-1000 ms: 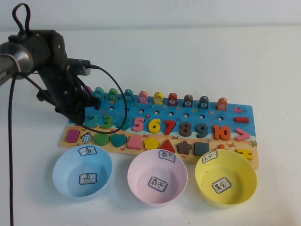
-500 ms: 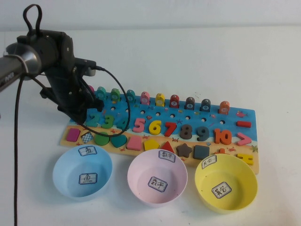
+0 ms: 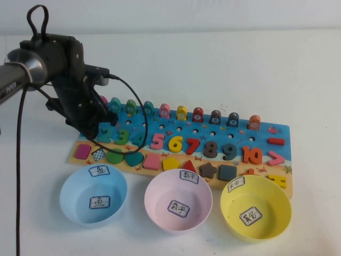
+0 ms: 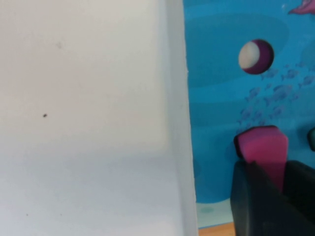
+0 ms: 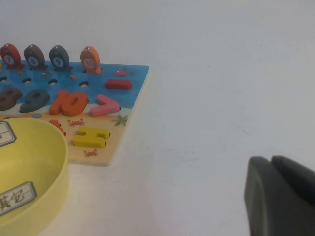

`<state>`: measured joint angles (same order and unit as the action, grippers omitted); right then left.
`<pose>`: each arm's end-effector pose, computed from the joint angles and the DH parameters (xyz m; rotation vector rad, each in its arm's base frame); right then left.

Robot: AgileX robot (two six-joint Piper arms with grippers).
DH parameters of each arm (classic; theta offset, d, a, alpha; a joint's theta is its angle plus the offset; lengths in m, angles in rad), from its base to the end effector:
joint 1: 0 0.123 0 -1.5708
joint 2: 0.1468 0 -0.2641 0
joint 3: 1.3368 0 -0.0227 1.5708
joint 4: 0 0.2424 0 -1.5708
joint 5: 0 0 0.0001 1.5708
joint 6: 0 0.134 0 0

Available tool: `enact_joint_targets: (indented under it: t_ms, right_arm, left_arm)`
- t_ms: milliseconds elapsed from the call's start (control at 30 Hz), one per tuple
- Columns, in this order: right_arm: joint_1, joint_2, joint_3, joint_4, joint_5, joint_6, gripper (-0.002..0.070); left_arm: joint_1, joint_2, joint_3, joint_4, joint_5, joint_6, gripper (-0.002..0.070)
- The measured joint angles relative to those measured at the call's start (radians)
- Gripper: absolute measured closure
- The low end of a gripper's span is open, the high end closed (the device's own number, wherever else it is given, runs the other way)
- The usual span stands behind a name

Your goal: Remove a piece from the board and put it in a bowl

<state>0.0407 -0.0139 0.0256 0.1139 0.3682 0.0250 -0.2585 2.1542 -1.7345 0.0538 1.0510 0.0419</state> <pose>0.1062 0.0098 0.1605 0.0561 1.8632 0.1572 0.4247 -0.1058 0.1306 0.4740 2.9115 0.0422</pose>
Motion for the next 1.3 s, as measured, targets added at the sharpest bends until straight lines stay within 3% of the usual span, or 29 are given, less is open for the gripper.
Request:
enact_joint_targets:
  t_ms: [900, 1000, 1233, 1300]
  right_arm:
    - [0.0, 0.0, 0.0, 0.022, 0.0, 0.0, 0.0694]
    - [0.0, 0.0, 0.0, 0.173, 0.0, 0.002, 0.0694]
    - [0.0, 0.0, 0.0, 0.833, -0.012, 0.017, 0.0694]
    - [0.0, 0.0, 0.0, 0.952, -0.025, 0.021, 0.0694]
  left_arm:
    - [0.0, 0.0, 0.0, 0.007, -0.028, 0.006, 0.061]
    - [0.0, 0.0, 0.0, 0.017, -0.03, 0.006, 0.061]
    - [0.0, 0.0, 0.0, 0.025, -0.037, 0.013, 0.061]
    - [0.0, 0.0, 0.0, 0.027, -0.039, 0.013, 0.061]
